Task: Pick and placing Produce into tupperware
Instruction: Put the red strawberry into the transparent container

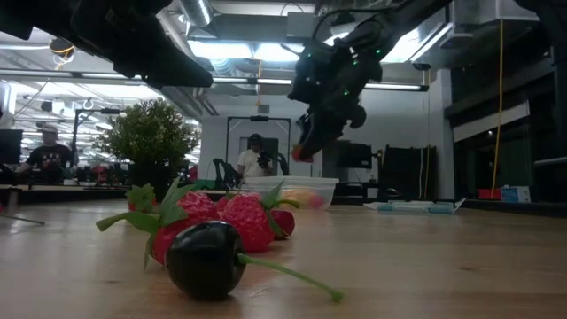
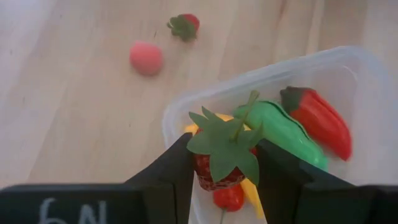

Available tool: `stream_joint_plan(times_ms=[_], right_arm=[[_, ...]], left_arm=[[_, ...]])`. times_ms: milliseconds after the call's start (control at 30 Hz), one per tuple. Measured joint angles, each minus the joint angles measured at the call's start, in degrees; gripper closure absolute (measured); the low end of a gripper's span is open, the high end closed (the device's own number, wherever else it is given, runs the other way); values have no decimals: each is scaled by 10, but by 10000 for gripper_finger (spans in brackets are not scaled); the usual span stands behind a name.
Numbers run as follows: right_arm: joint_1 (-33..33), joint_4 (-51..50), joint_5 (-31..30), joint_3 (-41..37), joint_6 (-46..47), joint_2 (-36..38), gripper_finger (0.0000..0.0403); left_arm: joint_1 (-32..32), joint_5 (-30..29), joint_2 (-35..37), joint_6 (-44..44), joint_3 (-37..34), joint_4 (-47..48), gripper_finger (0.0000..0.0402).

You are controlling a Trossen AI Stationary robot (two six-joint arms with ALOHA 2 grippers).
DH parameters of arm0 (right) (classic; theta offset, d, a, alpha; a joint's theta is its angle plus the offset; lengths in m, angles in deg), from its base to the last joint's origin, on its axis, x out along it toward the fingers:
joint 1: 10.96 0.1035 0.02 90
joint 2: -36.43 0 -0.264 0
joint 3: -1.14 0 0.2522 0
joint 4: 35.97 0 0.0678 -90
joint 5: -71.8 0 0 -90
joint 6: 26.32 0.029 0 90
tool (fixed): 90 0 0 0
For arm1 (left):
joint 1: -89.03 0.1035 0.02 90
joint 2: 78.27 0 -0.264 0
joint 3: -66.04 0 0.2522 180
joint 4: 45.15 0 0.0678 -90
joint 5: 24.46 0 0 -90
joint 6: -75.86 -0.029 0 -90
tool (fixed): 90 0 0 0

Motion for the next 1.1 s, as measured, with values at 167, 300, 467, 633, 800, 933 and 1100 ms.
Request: stream_joint_plan(times_ms=[167,300,467,633,800,933,1100], right_arm=[[-5,-14,17,11,-4,-16,266],[-12,-17,21,11,-3,-18,266],[-13,-17,26,11,-1,-18,266],[-14,-8,27,11,2,-18,266],[-14,4,28,9,7,-22,266],[-14,11,30,4,16,-24,266],[-14,10,32,4,19,-26,266]], left_arm=[[0,0,0,0,0,0,333],[0,0,0,0,0,0,333],[0,0,0,0,0,0,333],[0,0,0,0,0,0,333],[0,0,0,0,0,0,333],[0,0,0,0,0,0,333],[0,0,0,0,0,3,333]])
